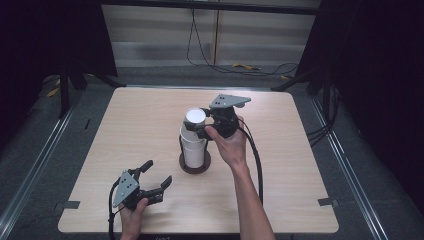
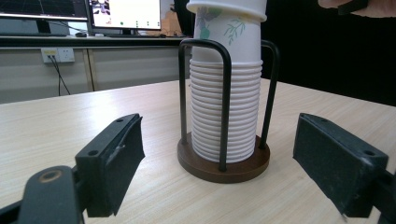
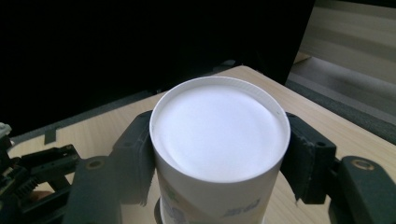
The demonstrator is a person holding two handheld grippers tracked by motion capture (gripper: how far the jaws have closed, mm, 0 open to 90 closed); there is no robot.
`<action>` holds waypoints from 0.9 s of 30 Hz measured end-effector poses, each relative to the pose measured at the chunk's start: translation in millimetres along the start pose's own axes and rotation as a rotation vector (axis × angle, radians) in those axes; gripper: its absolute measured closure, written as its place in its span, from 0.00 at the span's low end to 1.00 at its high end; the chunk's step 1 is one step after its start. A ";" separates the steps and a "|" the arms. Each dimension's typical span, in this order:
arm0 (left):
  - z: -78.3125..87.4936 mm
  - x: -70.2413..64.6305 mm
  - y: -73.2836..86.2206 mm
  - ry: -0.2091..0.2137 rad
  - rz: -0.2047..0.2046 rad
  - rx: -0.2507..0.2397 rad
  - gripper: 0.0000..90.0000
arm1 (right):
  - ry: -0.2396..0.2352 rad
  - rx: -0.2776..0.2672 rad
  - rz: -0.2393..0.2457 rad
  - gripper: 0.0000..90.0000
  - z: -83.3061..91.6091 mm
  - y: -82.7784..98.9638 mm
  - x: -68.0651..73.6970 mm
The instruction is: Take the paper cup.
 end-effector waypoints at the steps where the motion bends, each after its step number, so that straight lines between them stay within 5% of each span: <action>1: 0.0 0.0 0.0 0.000 0.000 0.001 0.18 | 0.002 -0.004 0.002 0.39 0.8 -0.9 0.1; 14: 0.3 0.0 -0.1 -0.003 -0.001 -0.003 0.18 | -0.001 -0.094 -0.021 0.39 11.2 -12.0 -0.5; 27: 0.1 0.0 0.0 0.003 -0.001 0.001 0.18 | -0.010 -0.186 -0.110 0.40 31.7 -20.1 -9.1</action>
Point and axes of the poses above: each handheld gripper's, and its own axes: z roughly backward along the jaws, y roughly out of its underside, x roughly to its left, the point moved 9 cm from there along -z, roughly forward along the jaws, and after that the axes turned 13 degrees about y, right-handed, at the moved point
